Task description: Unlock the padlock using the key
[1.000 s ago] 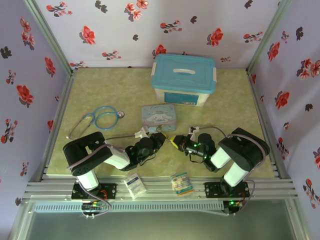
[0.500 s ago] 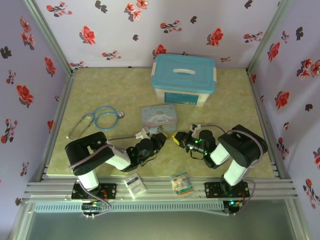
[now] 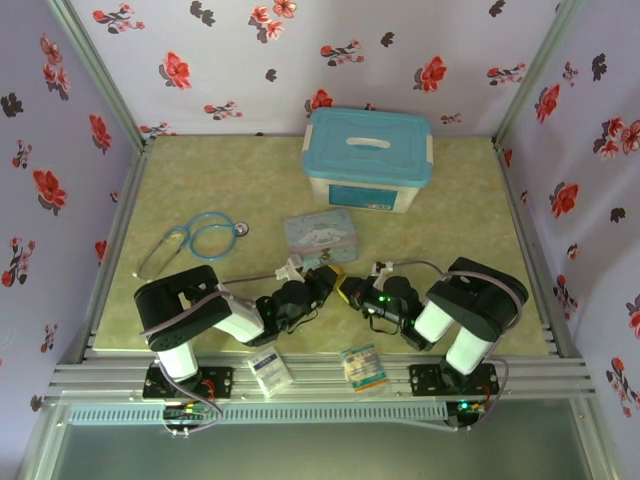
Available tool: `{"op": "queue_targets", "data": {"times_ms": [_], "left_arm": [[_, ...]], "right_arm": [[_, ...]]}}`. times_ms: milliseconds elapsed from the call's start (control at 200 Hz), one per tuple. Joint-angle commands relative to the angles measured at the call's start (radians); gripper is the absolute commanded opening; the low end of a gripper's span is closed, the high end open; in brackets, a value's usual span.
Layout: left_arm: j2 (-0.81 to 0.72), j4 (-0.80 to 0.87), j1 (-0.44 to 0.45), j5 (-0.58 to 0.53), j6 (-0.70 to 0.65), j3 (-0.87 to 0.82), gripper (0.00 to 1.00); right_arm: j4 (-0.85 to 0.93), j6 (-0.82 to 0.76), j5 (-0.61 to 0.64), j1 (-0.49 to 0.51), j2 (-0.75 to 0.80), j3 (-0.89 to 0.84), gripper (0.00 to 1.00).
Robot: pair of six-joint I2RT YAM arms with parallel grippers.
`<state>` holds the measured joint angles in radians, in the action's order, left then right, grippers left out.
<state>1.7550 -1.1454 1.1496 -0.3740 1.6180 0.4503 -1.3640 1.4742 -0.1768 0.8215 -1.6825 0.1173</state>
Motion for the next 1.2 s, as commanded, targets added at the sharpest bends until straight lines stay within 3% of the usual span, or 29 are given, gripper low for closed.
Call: {"op": "queue_targets", "data": {"times_ms": [0, 135, 230, 355, 455, 625, 770, 860, 945, 1015, 1195], "left_arm": [[-0.008, -0.099, 0.013, -0.006, -0.001, 0.032, 0.00], [-0.070, -0.006, 0.015, -0.065, -0.049, -0.007, 0.00], [-0.117, 0.107, 0.013, -0.079, -0.076, -0.012, 0.05], [-0.121, 0.157, 0.014, -0.073, -0.097, -0.012, 0.03], [-0.091, 0.144, 0.017, -0.061, -0.070, -0.035, 0.00], [-0.033, 0.120, 0.035, -0.046, -0.041, -0.066, 0.00], [0.001, 0.131, 0.050, -0.036, -0.031, -0.069, 0.00], [0.020, 0.121, 0.056, -0.033, -0.025, -0.073, 0.17], [0.010, 0.144, 0.059, -0.034, -0.037, -0.075, 0.21], [-0.023, 0.188, 0.064, -0.045, -0.051, -0.075, 0.32], [-0.204, 0.428, 0.082, -0.124, -0.112, -0.043, 0.60]], "right_arm": [[-0.023, -0.026, 0.155, 0.026, 0.054, -0.034, 0.00], [-0.008, -0.058, 0.195, 0.019, 0.139, -0.107, 0.00], [0.115, -0.077, 0.167, 0.016, 0.205, -0.120, 0.00], [0.254, -0.121, 0.162, 0.015, 0.320, -0.134, 0.00], [0.464, -0.166, 0.176, 0.015, 0.485, -0.121, 0.00], [1.056, -0.320, 0.225, 0.013, 0.908, -0.026, 0.00], [1.297, -0.351, 0.227, -0.037, 1.211, -0.027, 0.00], [1.320, -0.351, 0.175, -0.091, 1.273, -0.053, 0.00], [1.292, -0.363, 0.116, -0.127, 1.275, -0.055, 0.00], [1.244, -0.372, 0.103, -0.130, 1.275, -0.062, 0.00], [1.155, -0.414, 0.079, -0.132, 1.233, -0.044, 0.00]]}}
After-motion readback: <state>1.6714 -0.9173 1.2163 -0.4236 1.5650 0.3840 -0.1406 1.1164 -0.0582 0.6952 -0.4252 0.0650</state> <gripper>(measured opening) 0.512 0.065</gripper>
